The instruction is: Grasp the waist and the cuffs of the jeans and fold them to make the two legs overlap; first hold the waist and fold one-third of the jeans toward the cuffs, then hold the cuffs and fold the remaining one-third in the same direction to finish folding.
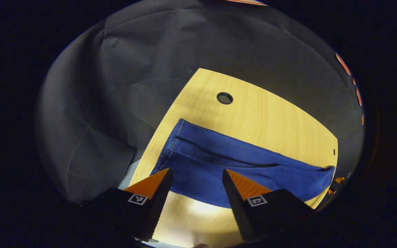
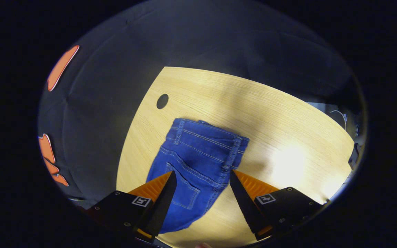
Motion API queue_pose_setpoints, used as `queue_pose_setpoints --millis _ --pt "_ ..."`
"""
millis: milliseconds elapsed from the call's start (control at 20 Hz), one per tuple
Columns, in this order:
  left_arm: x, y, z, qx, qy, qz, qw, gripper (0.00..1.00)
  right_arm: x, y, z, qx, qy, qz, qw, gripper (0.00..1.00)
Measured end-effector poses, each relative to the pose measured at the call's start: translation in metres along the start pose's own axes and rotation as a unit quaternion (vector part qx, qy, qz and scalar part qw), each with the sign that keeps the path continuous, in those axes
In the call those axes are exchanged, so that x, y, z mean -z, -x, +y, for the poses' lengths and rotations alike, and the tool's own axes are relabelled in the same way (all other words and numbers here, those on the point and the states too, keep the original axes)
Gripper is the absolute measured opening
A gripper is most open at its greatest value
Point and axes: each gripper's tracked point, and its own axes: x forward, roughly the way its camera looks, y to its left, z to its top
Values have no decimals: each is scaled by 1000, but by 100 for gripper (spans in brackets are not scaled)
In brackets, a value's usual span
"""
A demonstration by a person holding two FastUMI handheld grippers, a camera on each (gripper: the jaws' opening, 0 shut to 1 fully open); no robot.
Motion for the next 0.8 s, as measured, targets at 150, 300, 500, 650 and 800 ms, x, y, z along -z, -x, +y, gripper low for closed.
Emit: queue_pose_setpoints --millis 150,300,500,650,800 --pt "1 12 4 -35 -68 -9 997 100 3 3 -16 12 7 -2 1000 96" --pt "10 10 -1 -63 -166 -9 984 100 2 -3 -22 9 7 0 1000 97" --pt "12 -1 13 -171 -369 -21 913 100 4 -16 -13 -7 2 11 1000 98" --pt "38 -12 -1 -134 -330 -26 934 99 3 -25 -11 -7 3 12 1000 98" --pt "45 -10 -9 -128 -298 -47 945 100 3 -36 -9 -8 2 15 1000 97"
